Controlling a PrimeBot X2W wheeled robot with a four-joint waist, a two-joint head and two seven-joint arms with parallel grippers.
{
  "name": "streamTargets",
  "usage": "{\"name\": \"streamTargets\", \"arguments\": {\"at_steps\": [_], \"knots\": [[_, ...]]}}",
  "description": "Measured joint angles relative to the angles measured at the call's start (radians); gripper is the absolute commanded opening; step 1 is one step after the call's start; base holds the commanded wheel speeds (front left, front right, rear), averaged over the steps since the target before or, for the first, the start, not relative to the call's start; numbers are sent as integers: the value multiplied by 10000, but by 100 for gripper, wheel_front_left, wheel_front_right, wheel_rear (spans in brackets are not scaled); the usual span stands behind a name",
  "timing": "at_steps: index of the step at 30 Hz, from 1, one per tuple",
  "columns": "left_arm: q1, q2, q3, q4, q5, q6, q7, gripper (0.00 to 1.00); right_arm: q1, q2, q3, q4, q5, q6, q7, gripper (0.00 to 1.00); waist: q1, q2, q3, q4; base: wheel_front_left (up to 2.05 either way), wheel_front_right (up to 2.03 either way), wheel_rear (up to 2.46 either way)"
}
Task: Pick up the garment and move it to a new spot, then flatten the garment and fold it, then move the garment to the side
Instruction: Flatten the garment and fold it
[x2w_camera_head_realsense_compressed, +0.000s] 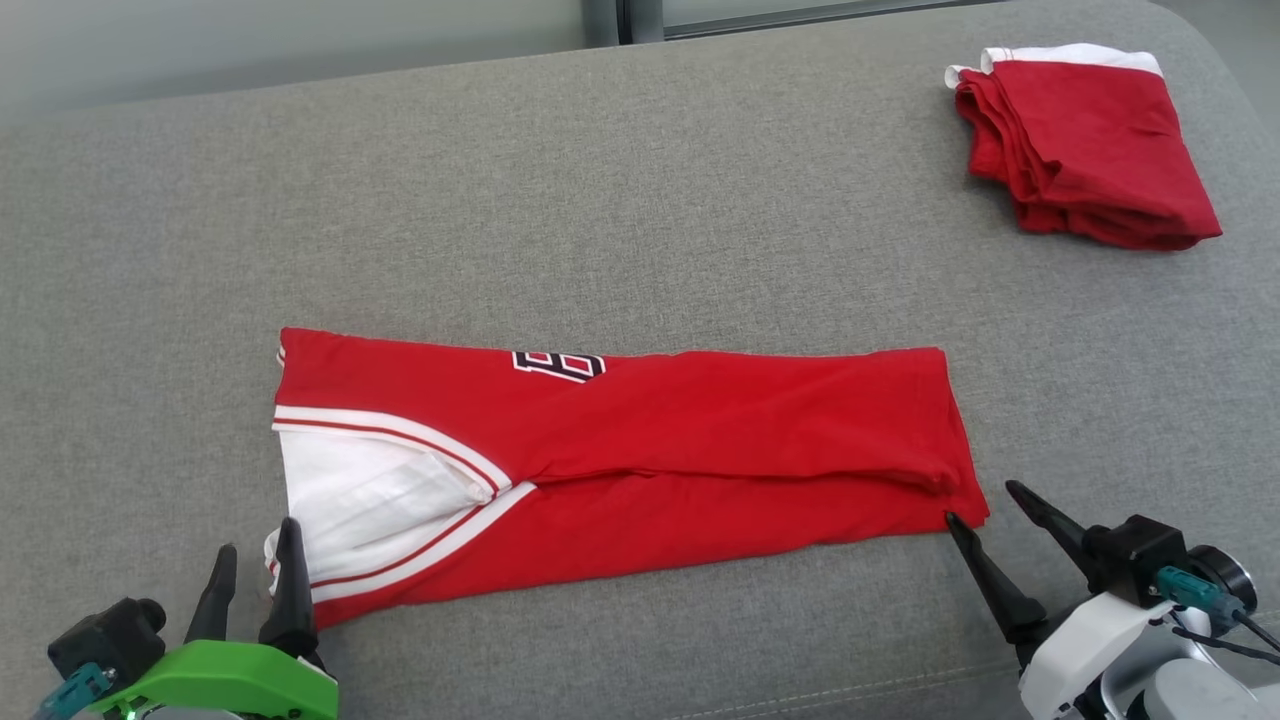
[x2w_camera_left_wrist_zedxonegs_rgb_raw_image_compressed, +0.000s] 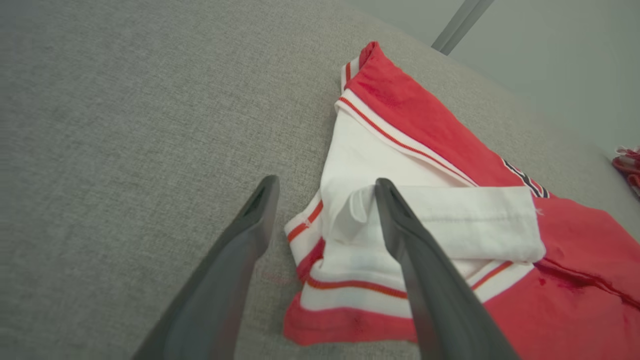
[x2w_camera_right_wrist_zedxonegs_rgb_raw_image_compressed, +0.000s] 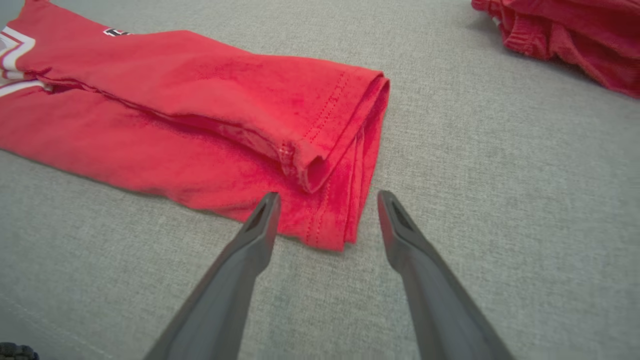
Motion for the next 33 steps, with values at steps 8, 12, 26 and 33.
{"name": "streamTargets", "arguments": {"at_steps": [8,12,26,33], "knots": [[116,142,288,-453,13,69,-272,100,48,-35,-1129,-625,81,-15,0,100,0,0,-199,-42,0,0,0],[91,127,236,-915,140,65,-594,100,61,71,-1768,-773,577,-19,0,100,0,0,-373,-84,0,0,0],[-562,-107,-623,-2138,1267,-111,-1011,100,-662,711,-1772,472,1969,-2,311,100,0,0,-963,-226,0,0,0],[-579,-153,-715,-2278,1346,-54,-1072,100,-1933,1060,-940,1220,2073,2,1517,100,0,0,-970,-293,0,0,0]]}}
